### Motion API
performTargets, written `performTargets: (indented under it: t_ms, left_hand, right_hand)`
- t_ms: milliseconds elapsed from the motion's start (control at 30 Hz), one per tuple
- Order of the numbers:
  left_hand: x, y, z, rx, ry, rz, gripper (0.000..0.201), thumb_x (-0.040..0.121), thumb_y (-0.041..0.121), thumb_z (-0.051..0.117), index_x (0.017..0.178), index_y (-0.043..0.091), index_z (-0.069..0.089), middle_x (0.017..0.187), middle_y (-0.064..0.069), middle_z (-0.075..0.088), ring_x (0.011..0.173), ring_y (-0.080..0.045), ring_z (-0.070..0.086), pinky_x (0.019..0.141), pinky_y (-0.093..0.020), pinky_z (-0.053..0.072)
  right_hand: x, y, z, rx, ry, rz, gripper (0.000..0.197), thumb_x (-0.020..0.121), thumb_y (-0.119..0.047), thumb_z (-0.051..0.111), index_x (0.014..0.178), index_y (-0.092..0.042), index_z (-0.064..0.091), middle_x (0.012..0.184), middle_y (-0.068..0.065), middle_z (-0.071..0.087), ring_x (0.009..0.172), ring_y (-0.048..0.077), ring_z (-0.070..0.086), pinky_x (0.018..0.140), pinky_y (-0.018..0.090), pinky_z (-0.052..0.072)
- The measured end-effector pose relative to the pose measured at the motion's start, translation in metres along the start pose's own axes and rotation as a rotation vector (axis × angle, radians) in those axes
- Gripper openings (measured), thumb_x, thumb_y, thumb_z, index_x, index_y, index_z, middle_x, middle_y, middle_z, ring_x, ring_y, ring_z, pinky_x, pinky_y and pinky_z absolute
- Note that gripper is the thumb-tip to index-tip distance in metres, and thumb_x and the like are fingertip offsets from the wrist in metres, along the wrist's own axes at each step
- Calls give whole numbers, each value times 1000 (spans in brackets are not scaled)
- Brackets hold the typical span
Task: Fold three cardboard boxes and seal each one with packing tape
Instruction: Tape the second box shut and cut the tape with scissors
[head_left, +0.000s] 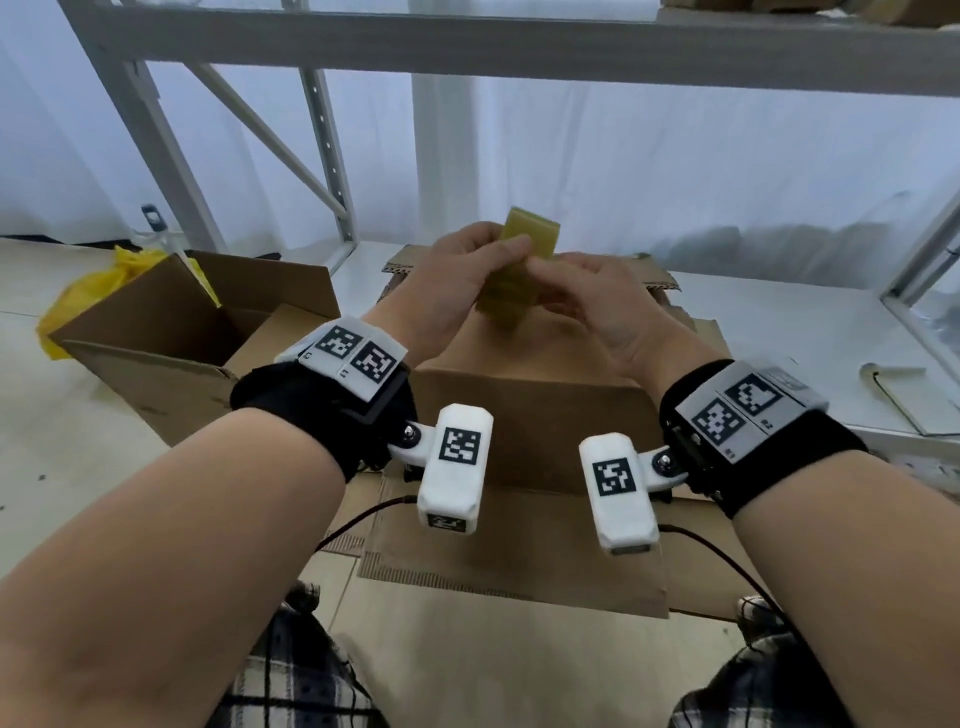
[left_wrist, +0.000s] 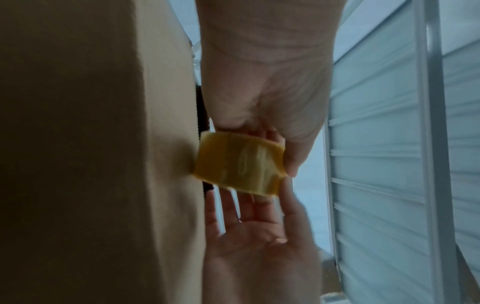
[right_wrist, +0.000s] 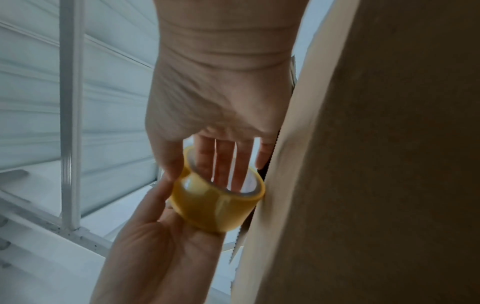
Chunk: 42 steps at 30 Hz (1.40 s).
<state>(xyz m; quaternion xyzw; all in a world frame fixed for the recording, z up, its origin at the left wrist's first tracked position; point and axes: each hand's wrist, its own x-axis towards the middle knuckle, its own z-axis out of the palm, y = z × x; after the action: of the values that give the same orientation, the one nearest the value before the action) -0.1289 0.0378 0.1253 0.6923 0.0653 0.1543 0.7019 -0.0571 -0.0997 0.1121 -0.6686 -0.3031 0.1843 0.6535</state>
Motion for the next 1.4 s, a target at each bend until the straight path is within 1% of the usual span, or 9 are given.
performTargets:
  t_ms: [100, 300, 400, 533, 733, 900, 1000, 1300, 1400]
  left_hand:
    - [-4, -2, -3, 80, -95, 91, 10, 93, 17, 58, 102, 14, 61, 94, 0, 65, 90, -10, 61, 79, -19, 48]
    - [-12, -6, -14, 335, -227, 110, 20, 90, 11, 63, 109, 15, 64, 98, 4, 69, 94, -8, 65, 86, -17, 49]
    - [-13, -7, -11, 357, -115, 140, 11, 91, 16, 62, 101, 13, 65, 89, 7, 68, 85, -1, 64, 78, -14, 48]
    - [-8, -7, -8, 286, 54, 180, 7, 92, 19, 61, 88, 13, 61, 82, 3, 63, 77, -3, 60, 81, -20, 50]
    - [0, -2, -4, 60, 204, 92, 18, 93, 30, 57, 90, 13, 63, 89, -6, 65, 82, -14, 61, 83, -29, 52]
    - [-5, -1, -4, 14, 8, 124, 9, 96, 17, 55, 100, 12, 61, 92, 1, 66, 88, -9, 62, 88, -26, 51]
    - [-7, -2, -5, 56, -80, 180, 14, 95, 12, 56, 108, 8, 58, 98, -5, 62, 91, -11, 61, 90, -24, 51]
    - [-12, -2, -6, 275, -135, 165, 13, 90, 13, 64, 103, 14, 64, 90, 0, 66, 85, -5, 63, 82, -16, 50]
    - [-12, -2, -5, 291, -67, 158, 11, 90, 16, 64, 99, 10, 64, 93, -8, 65, 88, -13, 61, 89, -27, 51]
  right_hand:
    - [3, -2, -2, 59, 86, 2, 7, 89, -20, 63, 85, -15, 64, 81, -1, 67, 84, 13, 63, 87, 34, 47]
    - [5, -5, -1, 258, 123, 10, 7, 91, -16, 60, 90, -10, 64, 87, 9, 67, 90, 24, 62, 87, 40, 52]
    - [4, -3, -3, 213, 48, -15, 5, 92, -13, 60, 95, -12, 65, 91, 4, 70, 93, 19, 64, 89, 36, 52]
    - [1, 1, -2, 133, -18, -105, 12, 87, -6, 64, 97, -13, 64, 93, -1, 69, 93, 14, 63, 91, 29, 50]
    - [-9, -2, 0, -134, -66, -138, 19, 89, -5, 64, 107, -10, 66, 90, 1, 68, 78, 2, 62, 75, 14, 49]
    - [-9, -3, -2, -222, -2, -133, 17, 90, -19, 66, 104, -10, 67, 91, 1, 69, 85, 7, 63, 81, 16, 50]
    - [-8, -7, -2, -107, 101, -155, 6, 93, -18, 62, 95, -14, 65, 85, -3, 67, 81, 3, 62, 80, 17, 50]
    - [-6, -11, -1, -28, 213, -134, 15, 95, -22, 57, 88, -10, 63, 87, 9, 60, 83, 13, 54, 81, 27, 48]
    - [-6, -11, -2, -4, 170, -128, 9, 94, -21, 59, 88, -16, 65, 89, 6, 64, 86, 14, 56, 85, 32, 47]
